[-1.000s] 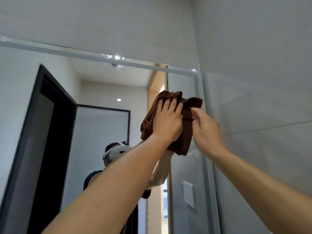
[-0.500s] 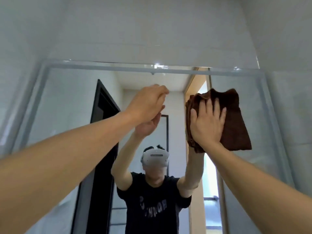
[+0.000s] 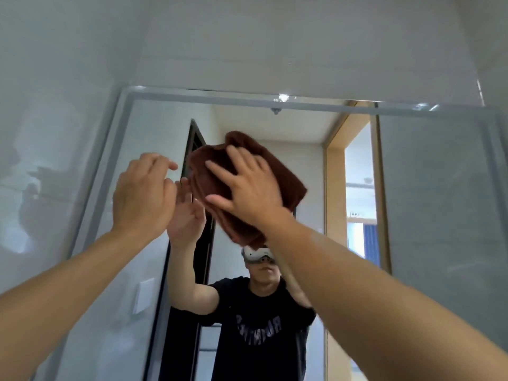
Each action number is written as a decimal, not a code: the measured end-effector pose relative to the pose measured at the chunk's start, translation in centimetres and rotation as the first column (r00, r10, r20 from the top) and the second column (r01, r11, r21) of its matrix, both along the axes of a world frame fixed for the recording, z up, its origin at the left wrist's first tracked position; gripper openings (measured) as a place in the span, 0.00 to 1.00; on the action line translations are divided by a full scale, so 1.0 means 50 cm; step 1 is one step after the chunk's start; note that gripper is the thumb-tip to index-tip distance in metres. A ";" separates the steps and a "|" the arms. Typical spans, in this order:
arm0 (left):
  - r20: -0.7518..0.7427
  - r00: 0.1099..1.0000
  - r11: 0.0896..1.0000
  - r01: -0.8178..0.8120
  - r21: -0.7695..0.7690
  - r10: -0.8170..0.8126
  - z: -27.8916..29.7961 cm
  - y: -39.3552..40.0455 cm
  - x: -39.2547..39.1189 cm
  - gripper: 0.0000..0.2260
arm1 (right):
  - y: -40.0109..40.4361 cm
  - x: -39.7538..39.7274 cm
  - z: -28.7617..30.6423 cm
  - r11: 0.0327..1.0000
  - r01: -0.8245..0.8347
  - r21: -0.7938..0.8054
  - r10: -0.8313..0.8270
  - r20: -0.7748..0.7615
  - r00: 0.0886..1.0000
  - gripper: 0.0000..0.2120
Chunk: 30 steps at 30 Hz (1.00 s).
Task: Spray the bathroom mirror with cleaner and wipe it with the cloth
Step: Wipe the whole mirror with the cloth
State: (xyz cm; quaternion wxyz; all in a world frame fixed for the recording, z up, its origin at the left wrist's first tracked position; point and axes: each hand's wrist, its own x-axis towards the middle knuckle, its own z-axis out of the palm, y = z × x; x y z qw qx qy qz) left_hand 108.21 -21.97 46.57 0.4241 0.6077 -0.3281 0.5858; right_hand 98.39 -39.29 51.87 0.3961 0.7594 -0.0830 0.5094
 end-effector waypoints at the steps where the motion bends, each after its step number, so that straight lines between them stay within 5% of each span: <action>1: -0.001 1.000 1.000 0.000 0.000 0.000 0.003 -0.015 -0.006 0.12 | -0.028 -0.031 0.013 1.000 0.021 0.015 -0.022 0.027 0.999 0.32; 7: 0.111 0.988 0.995 0.103 0.016 -0.105 0.021 -0.110 -0.071 0.12 | -0.203 -0.206 0.042 0.982 0.014 0.187 -0.074 0.319 0.945 0.28; 12: 0.131 0.989 0.997 0.064 0.046 -0.069 -0.008 -0.109 -0.062 0.14 | -0.185 -0.169 0.025 0.974 -0.039 0.224 -0.056 0.403 0.914 0.27; 19: -0.146 0.986 0.997 -0.076 0.014 0.077 -0.102 -0.008 0.025 0.17 | -0.034 0.014 -0.093 0.997 -0.073 0.017 0.069 0.182 0.981 0.27; 26: -0.211 0.968 0.991 -0.127 0.050 0.135 -0.181 0.107 0.052 0.16 | 0.059 0.130 -0.306 0.990 -0.103 -0.100 0.086 -0.166 0.982 0.29; 30: -0.213 0.967 0.988 -0.116 0.103 0.136 -0.222 0.158 0.045 0.16 | 0.050 0.105 -0.288 0.989 -0.102 -0.107 0.082 -0.170 0.982 0.30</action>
